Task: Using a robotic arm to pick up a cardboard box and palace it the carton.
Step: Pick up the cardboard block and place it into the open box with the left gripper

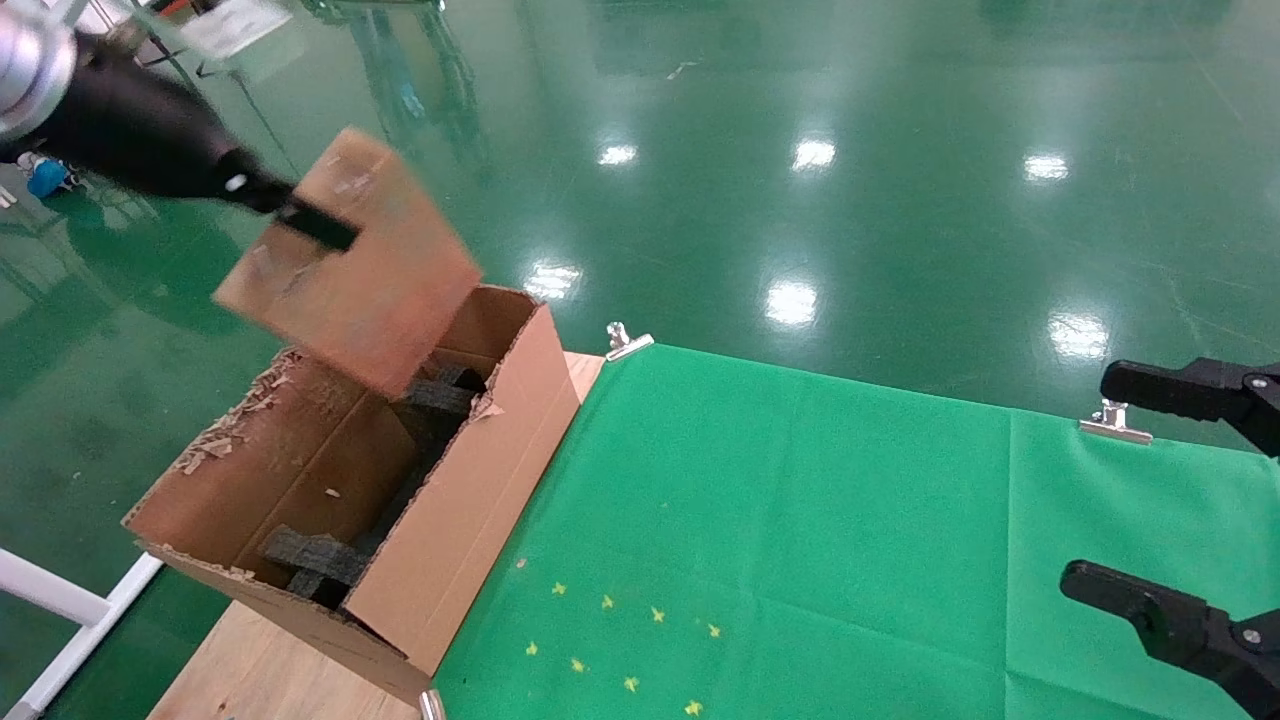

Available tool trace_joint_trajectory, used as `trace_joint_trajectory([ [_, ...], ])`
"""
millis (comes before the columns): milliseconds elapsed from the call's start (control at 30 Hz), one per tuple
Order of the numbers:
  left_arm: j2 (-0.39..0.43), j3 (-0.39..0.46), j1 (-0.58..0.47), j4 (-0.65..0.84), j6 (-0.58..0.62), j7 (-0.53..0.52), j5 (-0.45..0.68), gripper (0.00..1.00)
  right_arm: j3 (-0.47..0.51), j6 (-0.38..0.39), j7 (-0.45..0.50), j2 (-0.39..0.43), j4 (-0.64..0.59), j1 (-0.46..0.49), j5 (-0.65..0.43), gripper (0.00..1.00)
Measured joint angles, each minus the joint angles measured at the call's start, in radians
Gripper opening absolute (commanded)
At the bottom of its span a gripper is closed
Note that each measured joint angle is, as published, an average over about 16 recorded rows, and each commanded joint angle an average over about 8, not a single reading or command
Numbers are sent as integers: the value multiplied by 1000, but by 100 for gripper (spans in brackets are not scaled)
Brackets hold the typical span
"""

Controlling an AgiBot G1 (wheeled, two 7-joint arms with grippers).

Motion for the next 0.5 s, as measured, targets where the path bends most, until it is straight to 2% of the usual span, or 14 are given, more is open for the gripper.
trace_joint_trajectory([
  [267,-19,15,74,240,-68,154,0,0,0,0,0,0,0,0,0,100],
  [500,8,15,141,435,-204,289,-4,0,0,0,0,0,0,0,0,100],
])
